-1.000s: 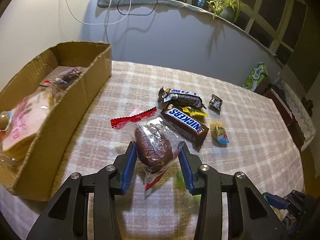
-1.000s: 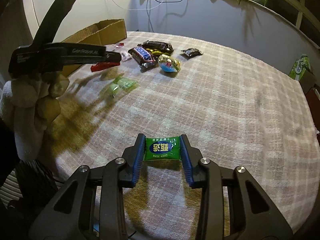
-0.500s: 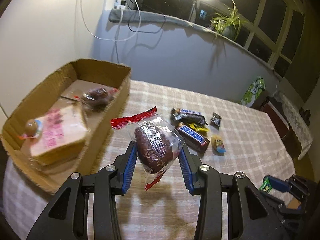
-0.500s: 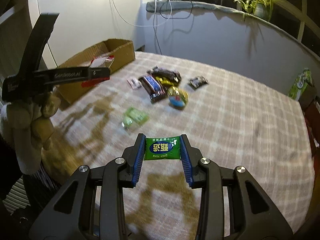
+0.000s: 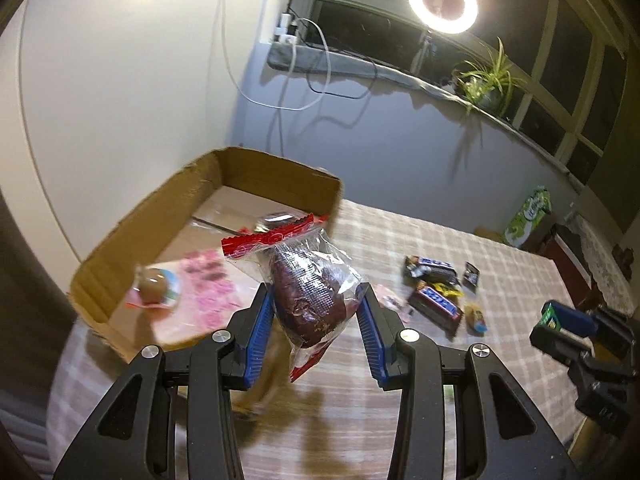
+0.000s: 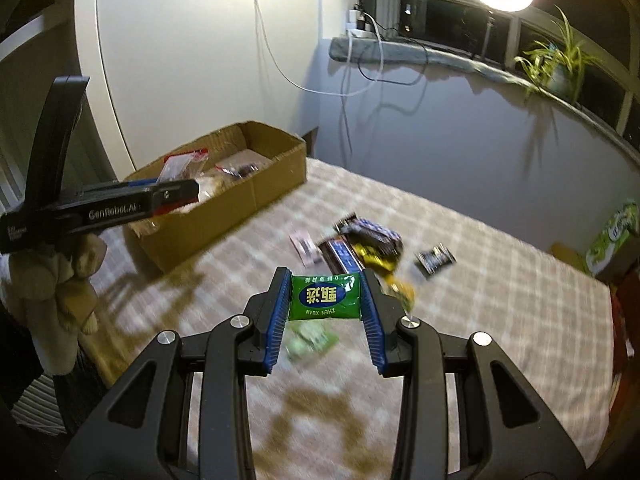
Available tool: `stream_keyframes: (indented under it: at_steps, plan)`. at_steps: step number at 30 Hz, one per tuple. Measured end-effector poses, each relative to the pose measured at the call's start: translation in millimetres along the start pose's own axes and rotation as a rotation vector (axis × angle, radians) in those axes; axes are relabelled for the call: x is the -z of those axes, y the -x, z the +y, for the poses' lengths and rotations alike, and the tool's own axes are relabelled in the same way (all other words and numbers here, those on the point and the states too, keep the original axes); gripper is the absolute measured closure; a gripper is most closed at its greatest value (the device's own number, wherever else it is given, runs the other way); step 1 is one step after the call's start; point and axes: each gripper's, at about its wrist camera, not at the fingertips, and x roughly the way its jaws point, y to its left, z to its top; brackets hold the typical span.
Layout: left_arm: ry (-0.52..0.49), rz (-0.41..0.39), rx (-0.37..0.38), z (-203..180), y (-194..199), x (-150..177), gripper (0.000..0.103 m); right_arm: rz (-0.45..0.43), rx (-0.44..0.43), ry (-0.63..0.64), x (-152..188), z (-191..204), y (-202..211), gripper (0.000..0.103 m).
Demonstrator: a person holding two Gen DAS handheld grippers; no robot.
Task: Organize snacks
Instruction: 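Lift and carry the brown chocolate bag toward the box while the right gripper carries the green candy, then lower the brown chocolate bag into the box while the right gripper releases the green candy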
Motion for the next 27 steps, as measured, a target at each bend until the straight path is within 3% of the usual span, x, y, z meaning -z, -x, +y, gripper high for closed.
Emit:
stream_keyframes:
  at_steps: [13, 27]
  plan:
    - [0.025, -0.021, -0.044, 38.9, -1.0, -16.5, 0.063, -0.027, -0.072, 0.088, -67.8, 50.0, -45.4, 0.067]
    - [0.051, -0.014, -0.065, 69.1, -15.1, -28.9, 0.063, 0.022, -0.123, 0.083, -106.0, 76.3, -118.9, 0.067]
